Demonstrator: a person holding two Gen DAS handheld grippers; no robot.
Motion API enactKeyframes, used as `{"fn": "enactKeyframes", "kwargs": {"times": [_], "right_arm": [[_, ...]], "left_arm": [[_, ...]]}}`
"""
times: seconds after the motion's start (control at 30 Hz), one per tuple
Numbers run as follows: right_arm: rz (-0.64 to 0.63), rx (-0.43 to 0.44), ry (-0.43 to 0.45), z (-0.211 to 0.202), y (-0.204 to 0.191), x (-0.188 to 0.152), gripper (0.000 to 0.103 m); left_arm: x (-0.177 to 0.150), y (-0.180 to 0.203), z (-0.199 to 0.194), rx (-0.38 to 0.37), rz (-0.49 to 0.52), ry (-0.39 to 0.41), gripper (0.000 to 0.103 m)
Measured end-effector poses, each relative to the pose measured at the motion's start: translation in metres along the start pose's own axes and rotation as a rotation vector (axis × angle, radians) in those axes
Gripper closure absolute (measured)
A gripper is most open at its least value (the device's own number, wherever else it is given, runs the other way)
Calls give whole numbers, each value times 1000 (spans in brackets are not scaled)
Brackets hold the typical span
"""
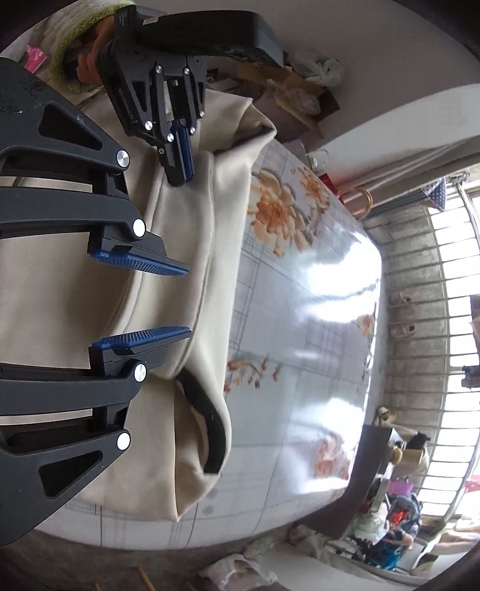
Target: Fold large clothes
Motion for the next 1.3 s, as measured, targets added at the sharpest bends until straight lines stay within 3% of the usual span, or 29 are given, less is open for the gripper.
{"fn": "enactKeyframes", "kwargs": {"times": [0.1, 0.17, 0.27, 0.33, 0.4, 0.5, 0.63, 0.7, 0.9, 1.0, 1.3], "right_arm": [[17, 4, -76, 34, 3, -15, 73], [43, -10, -76, 25, 2, -15, 73], [71, 15, 4, -11, -6, -14, 66], [64, 2, 45, -35, -14, -20, 53], [62, 18, 62, -52, -25, -35, 48], [68, 63, 63, -62, -44, -64, 36], [68, 95, 32, -56, -72, -111, 33], [42, 62, 14, -53, -84, -132, 33], [33, 29, -30, -43, -101, -178, 32], [88, 65, -6, -45, -92, -183, 31], [93, 42, -26, -43, -95, -182, 29]], "left_arm": [[0, -2, 0, -8, -13, 2, 93], [1, -4, -4, 3, -22, -8, 93], [4, -12, -28, 33, -44, 27, 92], [2, -19, -55, 27, -64, 62, 92], [-6, -28, -83, 37, -76, 100, 86], [-31, -44, -120, 69, -109, 140, 81], [-83, -69, -153, 118, -167, 151, 80], [-111, -77, -163, 133, -193, 144, 80], [-179, -98, -167, 163, -266, 96, 80], [-199, -105, -159, 143, -305, 67, 80], [-211, -114, -134, 36, -330, 27, 80]]}}
Point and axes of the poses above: each gripper's, at about its wrist camera, not at the fingertips, and z roughly the way its jaws point, y to its right, x to its top, the point moved 3 cm from there along z, roughly the way its jaws point, and after that the axes turned 13 degrees about x, right-handed, at the moved point
